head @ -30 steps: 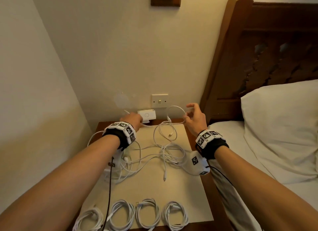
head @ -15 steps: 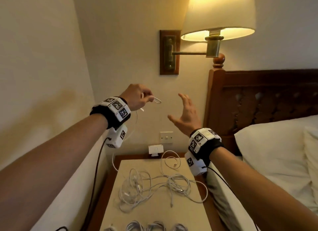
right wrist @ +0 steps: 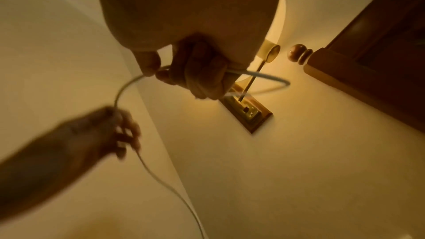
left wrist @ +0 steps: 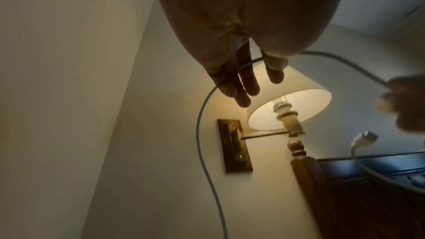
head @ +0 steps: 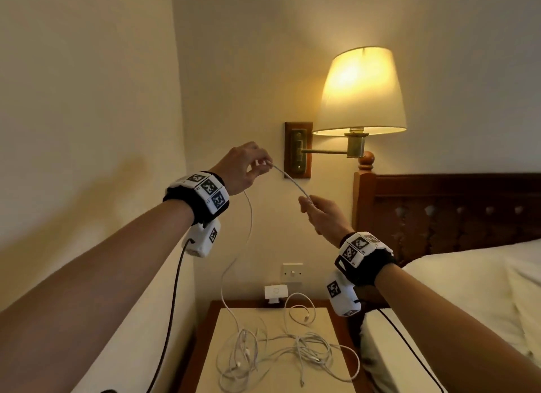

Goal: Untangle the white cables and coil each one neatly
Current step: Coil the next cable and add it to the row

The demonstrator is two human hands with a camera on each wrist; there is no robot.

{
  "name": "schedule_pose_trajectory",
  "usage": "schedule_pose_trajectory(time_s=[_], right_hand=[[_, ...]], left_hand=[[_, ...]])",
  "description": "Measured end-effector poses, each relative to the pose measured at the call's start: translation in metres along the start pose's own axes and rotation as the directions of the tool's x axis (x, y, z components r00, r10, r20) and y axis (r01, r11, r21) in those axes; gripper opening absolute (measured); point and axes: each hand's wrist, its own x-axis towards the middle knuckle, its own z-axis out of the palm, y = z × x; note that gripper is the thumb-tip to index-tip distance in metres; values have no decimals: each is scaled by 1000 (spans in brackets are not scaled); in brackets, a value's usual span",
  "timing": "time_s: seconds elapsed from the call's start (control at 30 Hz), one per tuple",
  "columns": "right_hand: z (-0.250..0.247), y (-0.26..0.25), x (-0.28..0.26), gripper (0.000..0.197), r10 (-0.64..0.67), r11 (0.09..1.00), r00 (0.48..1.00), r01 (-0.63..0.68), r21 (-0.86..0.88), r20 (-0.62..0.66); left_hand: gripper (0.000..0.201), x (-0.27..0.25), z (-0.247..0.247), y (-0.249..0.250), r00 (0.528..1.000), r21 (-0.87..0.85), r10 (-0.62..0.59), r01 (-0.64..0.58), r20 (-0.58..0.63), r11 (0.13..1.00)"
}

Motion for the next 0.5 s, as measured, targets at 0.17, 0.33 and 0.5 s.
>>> schedule_pose_trajectory(time_s=[0.17, 0.33, 0.5], right_hand=[[-30, -16, -12, 38, 108, 923, 991, -130, 363, 80], [-41, -16, -18, 38, 157, 836, 984, -178, 519, 85], [-53, -14, -17, 31, 165, 602, 982, -177, 779, 96]], left_hand=[[14, -43, 43, -11, 954, -76, -274, 284, 119, 956], [16, -85, 103, -12, 822, -269, -530, 569, 208, 777], [20, -112, 139, 3, 729, -244, -638, 685, 250, 687]])
